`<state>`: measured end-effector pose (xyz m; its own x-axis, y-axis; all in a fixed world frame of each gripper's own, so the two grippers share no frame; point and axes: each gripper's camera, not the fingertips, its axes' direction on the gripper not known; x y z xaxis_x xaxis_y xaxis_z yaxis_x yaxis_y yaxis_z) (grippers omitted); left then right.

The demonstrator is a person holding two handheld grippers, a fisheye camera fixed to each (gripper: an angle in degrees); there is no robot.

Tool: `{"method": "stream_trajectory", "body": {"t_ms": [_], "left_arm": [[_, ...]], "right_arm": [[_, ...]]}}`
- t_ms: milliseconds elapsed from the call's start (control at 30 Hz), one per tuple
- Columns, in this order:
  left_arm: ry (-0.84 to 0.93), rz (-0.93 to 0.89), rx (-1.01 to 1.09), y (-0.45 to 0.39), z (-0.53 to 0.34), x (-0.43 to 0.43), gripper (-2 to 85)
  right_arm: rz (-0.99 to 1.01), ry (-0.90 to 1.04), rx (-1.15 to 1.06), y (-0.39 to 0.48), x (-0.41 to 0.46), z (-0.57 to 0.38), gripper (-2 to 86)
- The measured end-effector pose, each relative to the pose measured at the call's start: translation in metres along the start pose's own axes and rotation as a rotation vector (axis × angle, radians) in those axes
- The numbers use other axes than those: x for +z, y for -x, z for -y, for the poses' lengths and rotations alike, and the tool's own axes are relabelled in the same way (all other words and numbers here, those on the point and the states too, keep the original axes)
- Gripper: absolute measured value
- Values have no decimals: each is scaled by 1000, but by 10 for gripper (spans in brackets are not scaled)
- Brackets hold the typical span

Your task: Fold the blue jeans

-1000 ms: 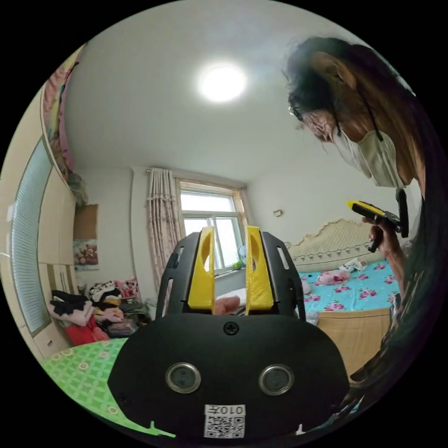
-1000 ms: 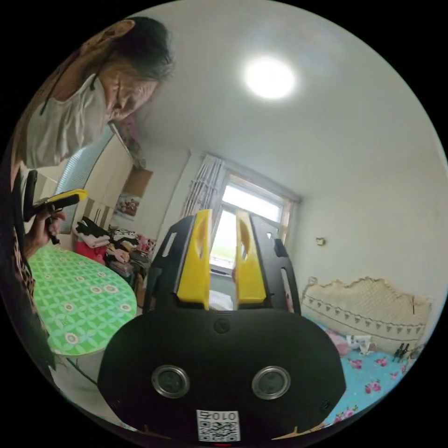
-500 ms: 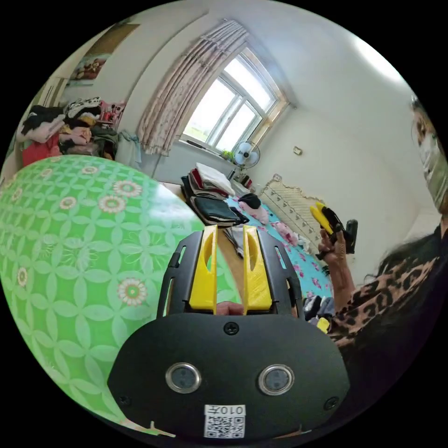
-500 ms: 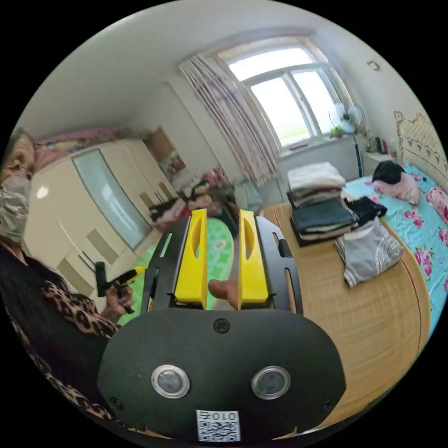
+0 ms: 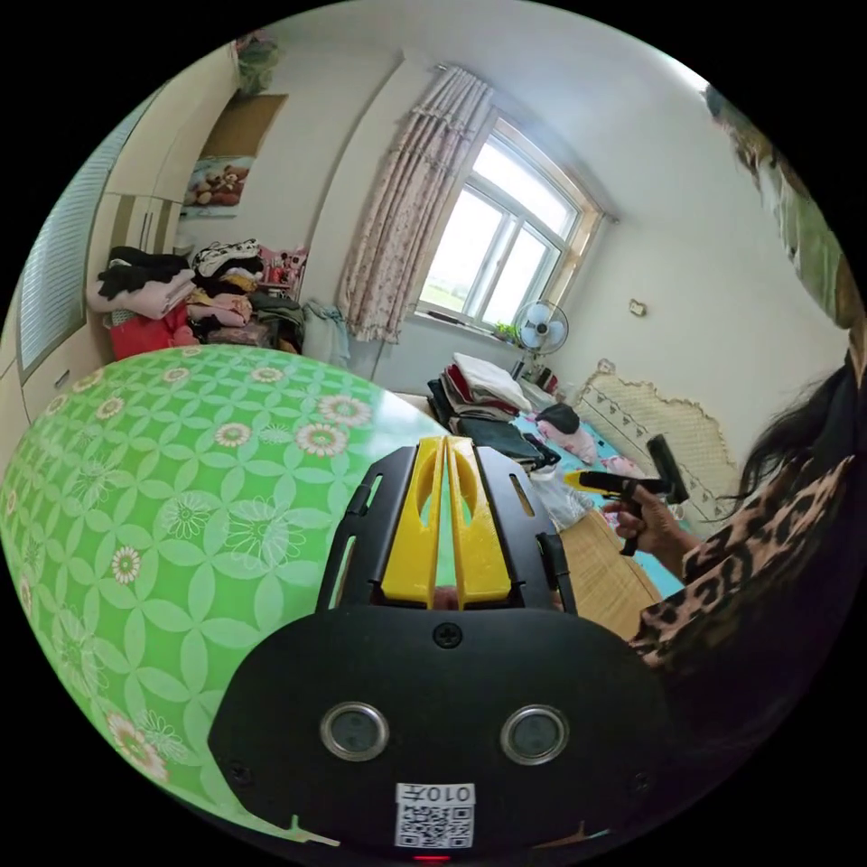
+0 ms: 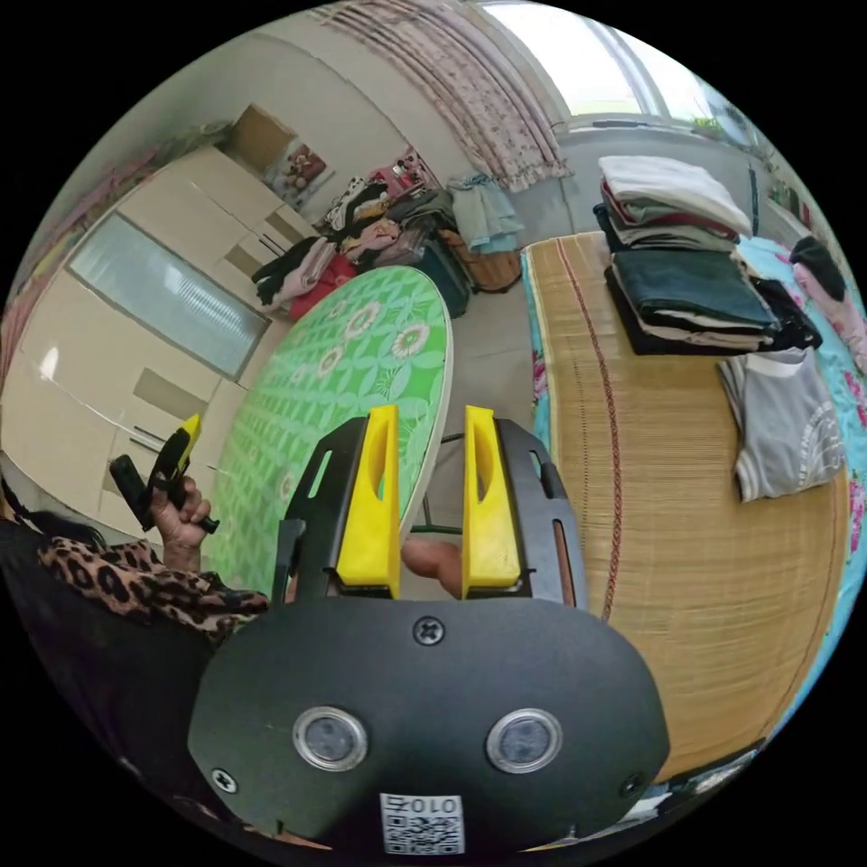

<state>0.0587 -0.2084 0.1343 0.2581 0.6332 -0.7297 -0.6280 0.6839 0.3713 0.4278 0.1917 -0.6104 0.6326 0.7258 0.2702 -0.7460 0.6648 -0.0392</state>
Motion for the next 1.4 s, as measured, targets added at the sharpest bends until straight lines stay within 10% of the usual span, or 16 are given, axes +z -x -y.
{"method": "stream_trajectory", "body": {"t_ms": [433,633,1400], "left_arm": [[-187,419,-27,-84,37,17,1],[-243,317,15,-105,32,43,16],[-315,462,-138,-325,-112,102,44]], "right_arm": [[439,-111,426,-289,26,178,128],[241,3,399,-379,38,244,135],[742,-178,677,-704,119,245,159]]}}
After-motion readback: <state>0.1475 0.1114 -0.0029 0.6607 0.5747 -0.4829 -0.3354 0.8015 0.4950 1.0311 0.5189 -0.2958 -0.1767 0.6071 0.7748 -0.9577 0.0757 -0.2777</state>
